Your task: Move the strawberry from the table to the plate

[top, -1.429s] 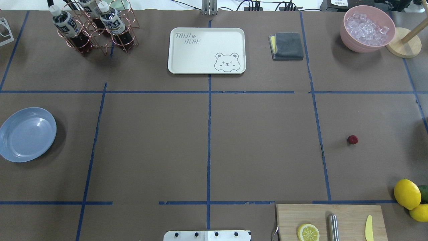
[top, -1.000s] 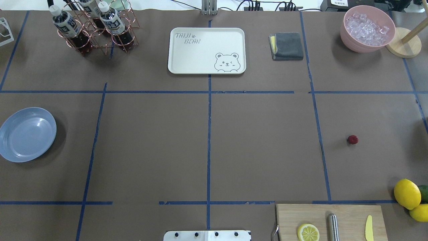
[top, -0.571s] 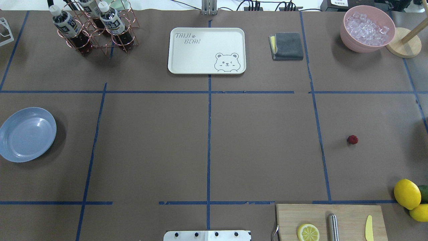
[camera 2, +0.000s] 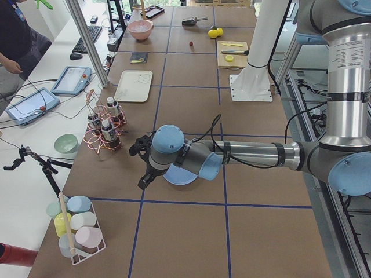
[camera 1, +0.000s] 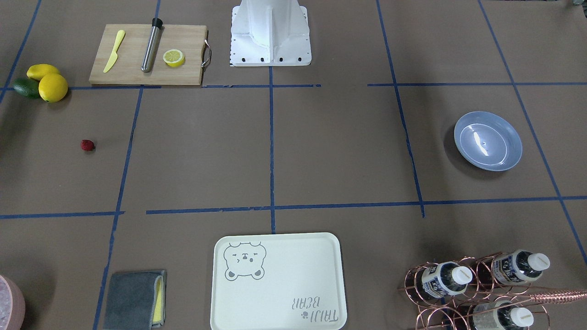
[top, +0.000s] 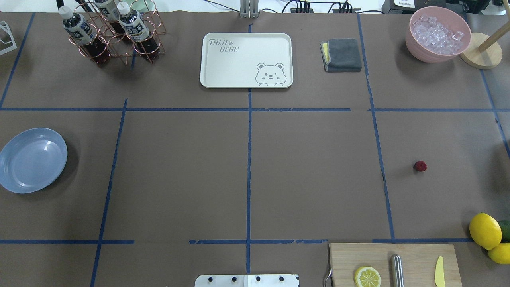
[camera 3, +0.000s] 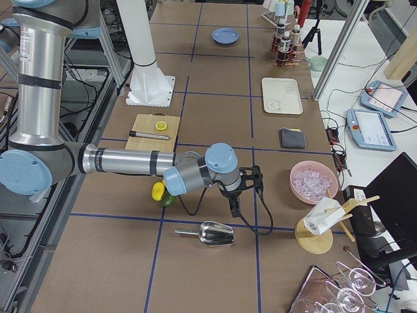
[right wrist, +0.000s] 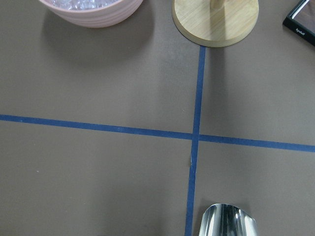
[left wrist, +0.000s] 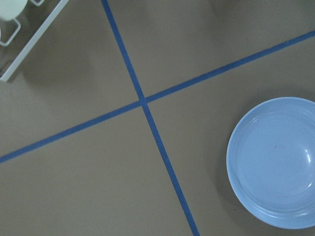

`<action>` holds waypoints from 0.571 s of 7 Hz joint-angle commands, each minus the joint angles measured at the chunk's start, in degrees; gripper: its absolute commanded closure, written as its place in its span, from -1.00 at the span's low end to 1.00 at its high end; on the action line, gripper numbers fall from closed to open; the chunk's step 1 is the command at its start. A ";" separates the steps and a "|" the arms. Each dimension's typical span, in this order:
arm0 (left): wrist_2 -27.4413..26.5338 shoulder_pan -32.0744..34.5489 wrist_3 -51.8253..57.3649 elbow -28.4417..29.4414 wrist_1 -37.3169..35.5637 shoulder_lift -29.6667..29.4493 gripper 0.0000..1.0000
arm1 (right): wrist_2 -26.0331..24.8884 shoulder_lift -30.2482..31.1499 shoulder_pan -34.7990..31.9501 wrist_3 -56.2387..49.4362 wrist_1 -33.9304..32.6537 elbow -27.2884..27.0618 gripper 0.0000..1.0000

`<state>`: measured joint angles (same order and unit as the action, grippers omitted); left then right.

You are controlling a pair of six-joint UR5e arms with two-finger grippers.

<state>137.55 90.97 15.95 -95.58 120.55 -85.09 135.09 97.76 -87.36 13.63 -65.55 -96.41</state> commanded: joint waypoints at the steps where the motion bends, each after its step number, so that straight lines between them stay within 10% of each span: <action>1: 0.52 -0.09 -10.59 0.49 8.46 -0.16 -1.00 | -0.09 0.23 0.00 0.88 1.99 0.96 -1.00; 4: 0.53 -8.32 -13.21 5.37 17.69 4.40 -1.00 | 0.17 0.50 0.00 1.06 2.00 0.70 -1.00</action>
<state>138.49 86.81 4.24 -93.24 135.75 -82.21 135.19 98.22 -87.36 14.94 -63.66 -95.60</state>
